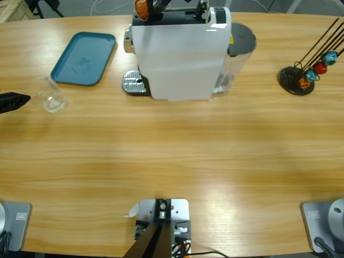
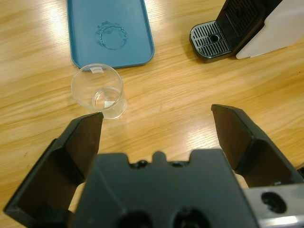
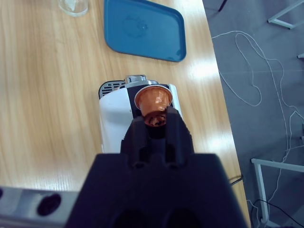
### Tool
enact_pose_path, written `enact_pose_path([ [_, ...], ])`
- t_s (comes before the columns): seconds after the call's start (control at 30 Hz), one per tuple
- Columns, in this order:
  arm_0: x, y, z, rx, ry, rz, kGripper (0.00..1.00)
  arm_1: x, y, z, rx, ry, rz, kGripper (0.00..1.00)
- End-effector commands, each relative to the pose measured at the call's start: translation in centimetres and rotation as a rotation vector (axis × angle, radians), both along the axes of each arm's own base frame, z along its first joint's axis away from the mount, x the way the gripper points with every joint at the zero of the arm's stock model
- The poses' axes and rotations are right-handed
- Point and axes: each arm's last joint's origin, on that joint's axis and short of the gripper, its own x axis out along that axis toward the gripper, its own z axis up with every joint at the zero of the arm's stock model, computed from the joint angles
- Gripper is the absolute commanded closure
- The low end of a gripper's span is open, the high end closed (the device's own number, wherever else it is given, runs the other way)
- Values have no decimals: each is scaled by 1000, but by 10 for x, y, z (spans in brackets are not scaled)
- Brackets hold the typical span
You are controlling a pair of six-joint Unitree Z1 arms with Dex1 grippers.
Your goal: Pour coffee
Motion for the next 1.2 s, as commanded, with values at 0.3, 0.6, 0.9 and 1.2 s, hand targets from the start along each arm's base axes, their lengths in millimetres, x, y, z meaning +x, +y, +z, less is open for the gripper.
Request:
enact_pose_path([
  [0.3, 0, -1, -10, 22, 31, -11, 13, 16, 10, -37, -68, 53, -21, 1000],
  [0.6, 0, -1, -10, 23, 31, -10, 13, 19, 11, -42, -99, 83, -56, 424],
  [0.9, 0, -1, -11, 24, 32, -10, 13, 15, 14, -27, -76, 67, -59, 0],
  [1.2, 0, -1, -11, 24, 31, -10, 13, -38, 26, 60, 27, 33, -49, 104],
])
